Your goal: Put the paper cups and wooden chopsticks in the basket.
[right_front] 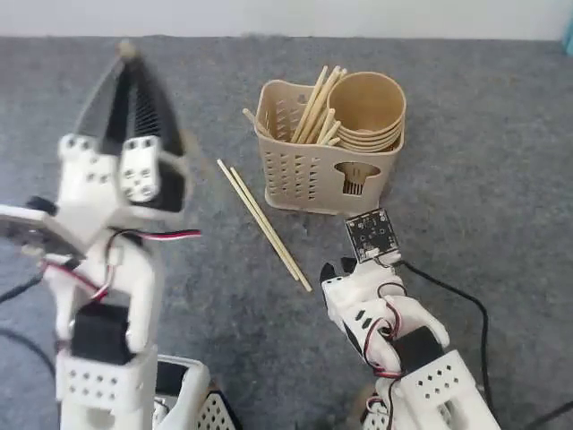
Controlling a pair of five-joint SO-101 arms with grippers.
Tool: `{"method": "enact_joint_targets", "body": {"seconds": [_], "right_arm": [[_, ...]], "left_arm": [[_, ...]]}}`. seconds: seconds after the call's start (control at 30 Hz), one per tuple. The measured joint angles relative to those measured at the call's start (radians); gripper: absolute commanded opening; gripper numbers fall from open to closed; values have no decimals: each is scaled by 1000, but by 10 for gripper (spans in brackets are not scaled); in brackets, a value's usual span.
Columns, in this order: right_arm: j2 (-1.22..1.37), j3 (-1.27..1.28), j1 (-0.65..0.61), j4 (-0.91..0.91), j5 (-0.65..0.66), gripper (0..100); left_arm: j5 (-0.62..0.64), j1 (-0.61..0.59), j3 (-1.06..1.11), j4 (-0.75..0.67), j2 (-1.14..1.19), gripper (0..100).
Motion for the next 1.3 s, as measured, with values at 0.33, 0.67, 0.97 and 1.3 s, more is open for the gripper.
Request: {"method": "enact_joint_targets", "body": {"seconds": [0.33,0.67,0.97,1.3], "right_arm": [[0,83,35,-140,71,94],[0,83,40,-152,86,94],[0,83,35,-152,130,93],[0,83,35,-152,130,93]], "left_arm": [[-5,190,-373,-32,330,12],[-3,195,-701,-46,833,12],[-3,175,-703,-230,1051,32],[-5,138,-703,-21,1034,267]]}}
